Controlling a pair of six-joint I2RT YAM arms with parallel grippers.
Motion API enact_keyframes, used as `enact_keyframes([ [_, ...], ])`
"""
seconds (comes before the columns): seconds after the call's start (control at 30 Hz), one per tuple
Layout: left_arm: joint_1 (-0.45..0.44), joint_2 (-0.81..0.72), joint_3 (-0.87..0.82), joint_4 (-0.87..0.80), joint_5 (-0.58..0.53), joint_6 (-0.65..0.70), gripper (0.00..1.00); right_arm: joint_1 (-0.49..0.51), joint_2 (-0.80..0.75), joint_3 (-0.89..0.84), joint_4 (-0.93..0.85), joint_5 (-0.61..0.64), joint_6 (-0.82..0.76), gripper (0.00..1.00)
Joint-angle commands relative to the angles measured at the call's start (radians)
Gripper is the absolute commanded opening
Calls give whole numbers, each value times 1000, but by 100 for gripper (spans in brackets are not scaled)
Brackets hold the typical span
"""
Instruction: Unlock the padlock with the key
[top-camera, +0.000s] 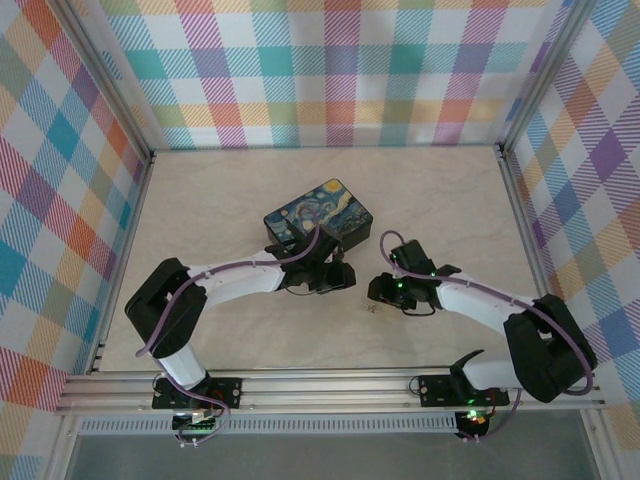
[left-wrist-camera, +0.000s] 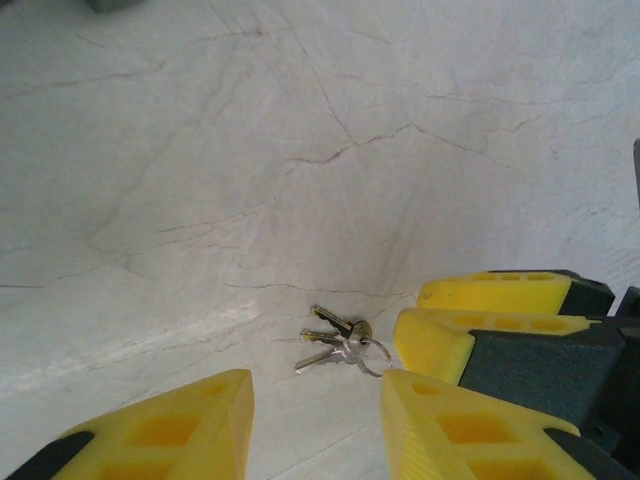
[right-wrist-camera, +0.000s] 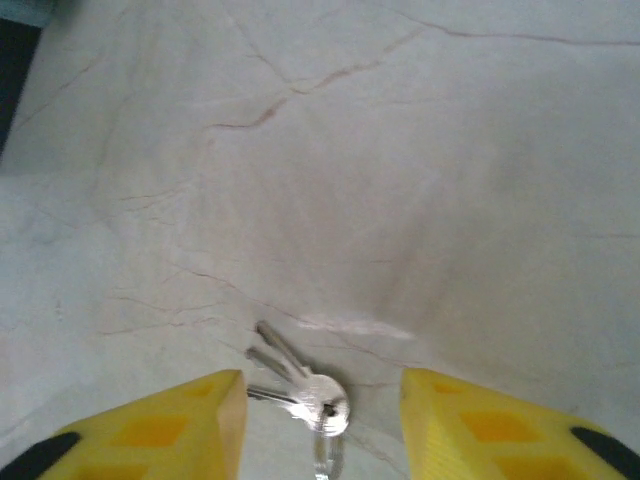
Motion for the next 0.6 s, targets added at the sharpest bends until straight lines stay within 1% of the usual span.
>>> enact_keyframes([
  [0.0,13,-22,20,-64,-24,33,39,12,49,53,-58,-44,-55,51],
  [0.13,13,-21,20,-59,-31,33,39,48,97,72,-89,0,-46,51],
  [0.27,15,-21,20,-62,-35,38,39,92,130,100,-129,50,-46,50],
  [0.37,15,-22,17,-64,-38,43,39,109,157,111,-149,85,-35,45],
  [0.57,22,-30,5,-67,-46,51,39,141,197,112,-148,100,-5,37],
])
